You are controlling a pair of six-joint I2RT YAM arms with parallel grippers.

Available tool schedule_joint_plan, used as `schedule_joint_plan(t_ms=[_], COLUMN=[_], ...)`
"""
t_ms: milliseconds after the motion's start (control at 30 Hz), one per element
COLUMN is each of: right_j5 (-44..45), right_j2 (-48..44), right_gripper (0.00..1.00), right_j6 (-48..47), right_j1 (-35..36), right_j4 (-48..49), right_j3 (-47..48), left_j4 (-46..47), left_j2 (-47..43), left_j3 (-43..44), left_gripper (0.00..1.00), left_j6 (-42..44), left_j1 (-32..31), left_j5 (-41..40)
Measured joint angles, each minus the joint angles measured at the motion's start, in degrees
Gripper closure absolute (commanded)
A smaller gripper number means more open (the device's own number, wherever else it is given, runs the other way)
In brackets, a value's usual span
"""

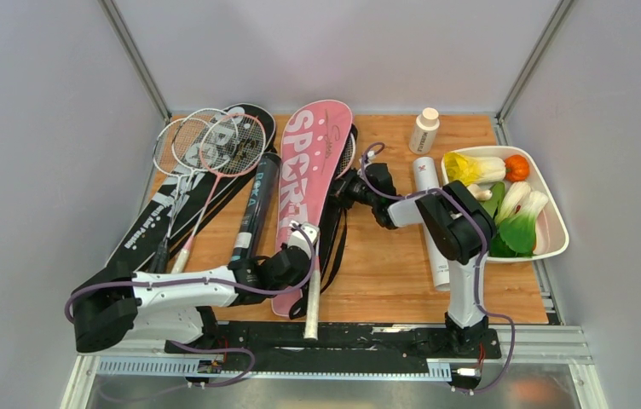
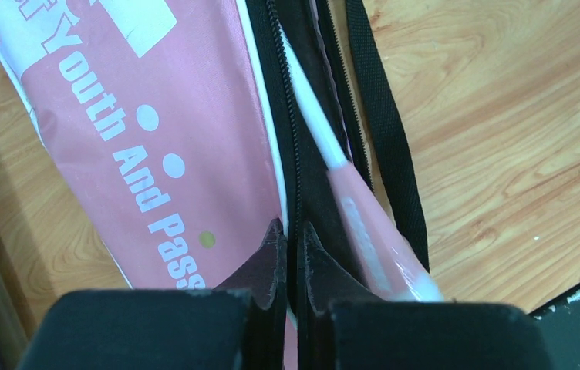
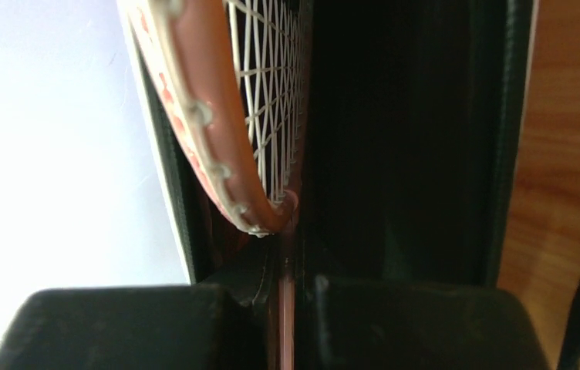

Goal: Pack up the badminton gear
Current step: Place the racket in the racket bag.

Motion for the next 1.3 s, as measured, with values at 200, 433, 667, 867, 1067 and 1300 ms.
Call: schedule_joint_plan(t_ms=[200, 433, 667, 867, 1067, 1300], right_j5=[1.18, 2.99, 0.17, -3.67, -4.63, -2.38], right_j2=[3.87, 4.72, -0.52, -14.27, -26.47, -33.79], right_gripper=[0.91, 0.53, 0.34, 0.37, 0.38, 0.44], right_j6=[-1.51, -5.49, -15.21, -24.63, -29.14, -29.38], right_j1=[-0.79, -0.94, -1.55, -1.42, 4.22, 9.64], right_j4=[-5.25, -11.45, -27.28, -34.77, -37.88, -38.80], right_j3=[7.41, 10.99, 10.78, 1.31, -11.32, -20.52], left_j4=[1.05, 2.71, 2.75, 3.58, 3.78, 4.00], left_j2=[-1.53, -1.53, 0.57, 1.25, 1.84, 2.78], left_j3=[-1.20, -1.51, -0.63, -0.55, -0.11, 0.57], left_gripper=[1.00, 1.00, 1.00, 1.00, 1.00, 1.00], left_j6=[-0.50, -2.10, -3.21, -3.63, -4.42, -4.48], left_j1=[-0.24, -0.26, -0.31, -0.33, -0.35, -0.35], left_j5=[0.68, 1.27, 1.18, 1.18, 1.46, 1.77])
